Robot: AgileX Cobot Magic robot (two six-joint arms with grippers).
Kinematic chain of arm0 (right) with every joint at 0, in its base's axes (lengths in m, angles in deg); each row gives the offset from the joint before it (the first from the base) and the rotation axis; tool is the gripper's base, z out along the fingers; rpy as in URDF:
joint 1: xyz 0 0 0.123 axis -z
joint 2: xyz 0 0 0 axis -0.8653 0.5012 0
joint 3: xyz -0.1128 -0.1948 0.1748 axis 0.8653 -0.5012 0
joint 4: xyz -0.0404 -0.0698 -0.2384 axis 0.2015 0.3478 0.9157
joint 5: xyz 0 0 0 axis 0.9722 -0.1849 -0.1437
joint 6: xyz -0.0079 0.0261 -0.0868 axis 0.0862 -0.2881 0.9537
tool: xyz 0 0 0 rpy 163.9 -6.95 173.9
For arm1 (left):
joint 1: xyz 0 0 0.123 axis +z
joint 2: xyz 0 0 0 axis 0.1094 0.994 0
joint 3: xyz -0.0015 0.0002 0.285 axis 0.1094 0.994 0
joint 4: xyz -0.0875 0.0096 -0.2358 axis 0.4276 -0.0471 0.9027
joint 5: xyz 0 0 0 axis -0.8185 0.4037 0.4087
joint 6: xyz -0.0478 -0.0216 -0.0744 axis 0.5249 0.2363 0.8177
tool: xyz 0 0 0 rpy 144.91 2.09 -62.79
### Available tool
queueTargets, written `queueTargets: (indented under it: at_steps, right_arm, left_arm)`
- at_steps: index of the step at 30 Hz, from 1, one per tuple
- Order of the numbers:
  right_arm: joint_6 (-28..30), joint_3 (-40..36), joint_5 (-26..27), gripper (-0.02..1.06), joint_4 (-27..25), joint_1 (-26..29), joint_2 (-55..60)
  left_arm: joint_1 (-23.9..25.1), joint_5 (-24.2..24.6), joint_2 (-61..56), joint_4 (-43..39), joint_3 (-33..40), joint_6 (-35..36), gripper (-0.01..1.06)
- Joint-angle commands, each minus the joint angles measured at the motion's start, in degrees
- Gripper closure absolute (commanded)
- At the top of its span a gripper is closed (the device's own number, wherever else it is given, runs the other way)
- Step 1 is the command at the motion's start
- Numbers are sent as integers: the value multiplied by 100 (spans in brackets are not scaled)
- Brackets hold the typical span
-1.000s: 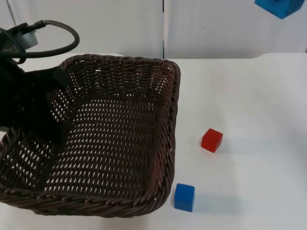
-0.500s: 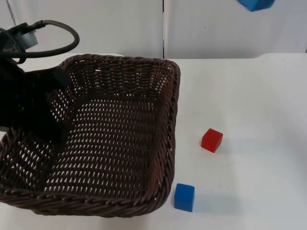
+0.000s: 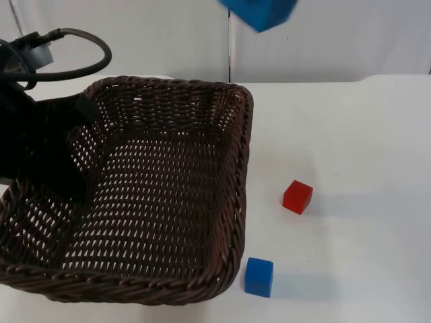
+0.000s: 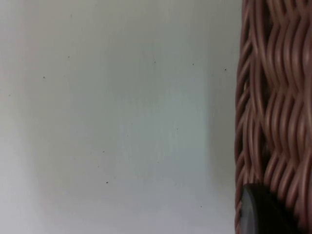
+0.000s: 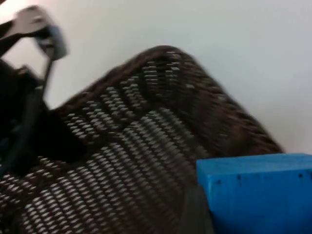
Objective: Pick up the basket with the left hand and place the largest block into the basket with the right hand.
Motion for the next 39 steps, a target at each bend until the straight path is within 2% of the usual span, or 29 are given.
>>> queueTargets:
  at_steps: [1, 8, 24, 39]
  right_arm:
    - [184, 16, 184, 105, -54, -273, 76]
    - [286, 16, 278, 105, -86, -504, 227]
    - [286, 16, 353, 105, -496, -504, 961]
    - [312, 6, 406, 103, -517, -571, 1511]
  left_arm:
    - [-5, 50, -86, 207, 8, 34, 105]
    - [-5, 28, -86, 195, 8, 34, 105]
    - [-5, 29, -86, 206, 8, 34, 105]
    - [-5, 29, -86, 241, 8, 34, 105]
